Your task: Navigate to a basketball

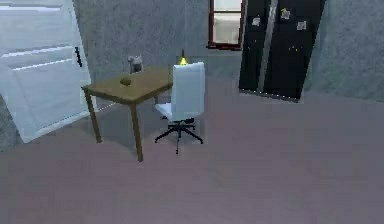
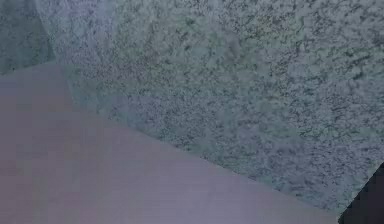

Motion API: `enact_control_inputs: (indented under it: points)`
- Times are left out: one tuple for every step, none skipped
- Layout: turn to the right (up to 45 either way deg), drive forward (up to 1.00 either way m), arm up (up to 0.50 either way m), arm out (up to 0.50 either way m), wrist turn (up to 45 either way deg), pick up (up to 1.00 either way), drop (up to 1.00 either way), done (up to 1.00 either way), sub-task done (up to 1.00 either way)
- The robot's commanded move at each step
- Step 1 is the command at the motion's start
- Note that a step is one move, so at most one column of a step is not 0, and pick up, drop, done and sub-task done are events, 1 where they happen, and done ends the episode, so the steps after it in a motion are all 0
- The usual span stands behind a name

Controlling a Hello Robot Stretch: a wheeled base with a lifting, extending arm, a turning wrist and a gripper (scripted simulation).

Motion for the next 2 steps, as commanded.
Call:
enact_control_inputs:
  points:
    - [-45.0,0.00,0.00,0.00,0.0,0.00,0.00,0.00,0.00]
    - [-15.0,0.00,0.00,0.00,0.0,0.00,0.00,0.00,0.00]
